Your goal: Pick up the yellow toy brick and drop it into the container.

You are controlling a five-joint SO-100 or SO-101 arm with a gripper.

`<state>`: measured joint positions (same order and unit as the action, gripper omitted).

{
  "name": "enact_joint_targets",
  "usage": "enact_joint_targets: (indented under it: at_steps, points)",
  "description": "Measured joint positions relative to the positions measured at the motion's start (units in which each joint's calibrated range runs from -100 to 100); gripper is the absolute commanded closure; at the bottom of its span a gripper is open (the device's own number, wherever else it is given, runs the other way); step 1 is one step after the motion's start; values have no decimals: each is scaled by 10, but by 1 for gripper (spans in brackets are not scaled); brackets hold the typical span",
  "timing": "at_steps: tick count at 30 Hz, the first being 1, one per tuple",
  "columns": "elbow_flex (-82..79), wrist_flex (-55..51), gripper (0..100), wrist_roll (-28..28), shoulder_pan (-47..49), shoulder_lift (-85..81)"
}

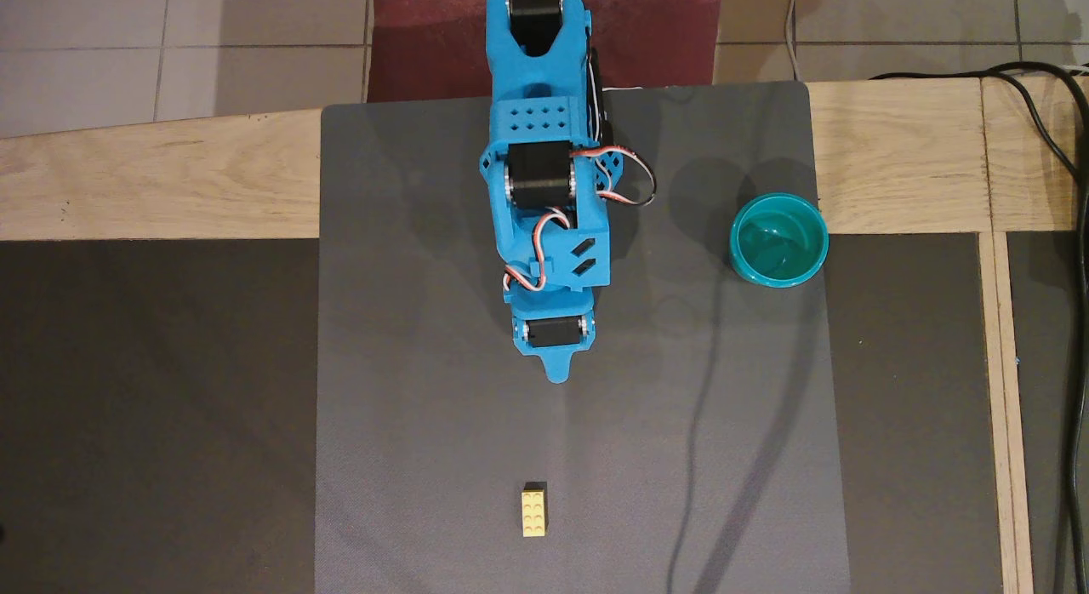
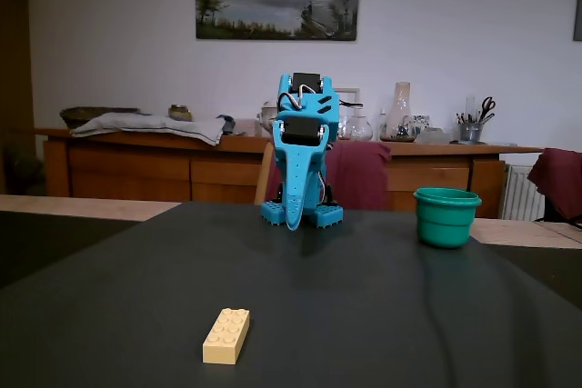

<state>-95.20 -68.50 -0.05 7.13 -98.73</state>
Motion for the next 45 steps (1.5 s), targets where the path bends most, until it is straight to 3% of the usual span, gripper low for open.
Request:
enact_joint_targets:
  at_steps: [31,39,45]
  points:
    - [0,0,100,2,0,0]
    - [51,-4,100,60,0,0]
    - [148,-25,100,72,1,65]
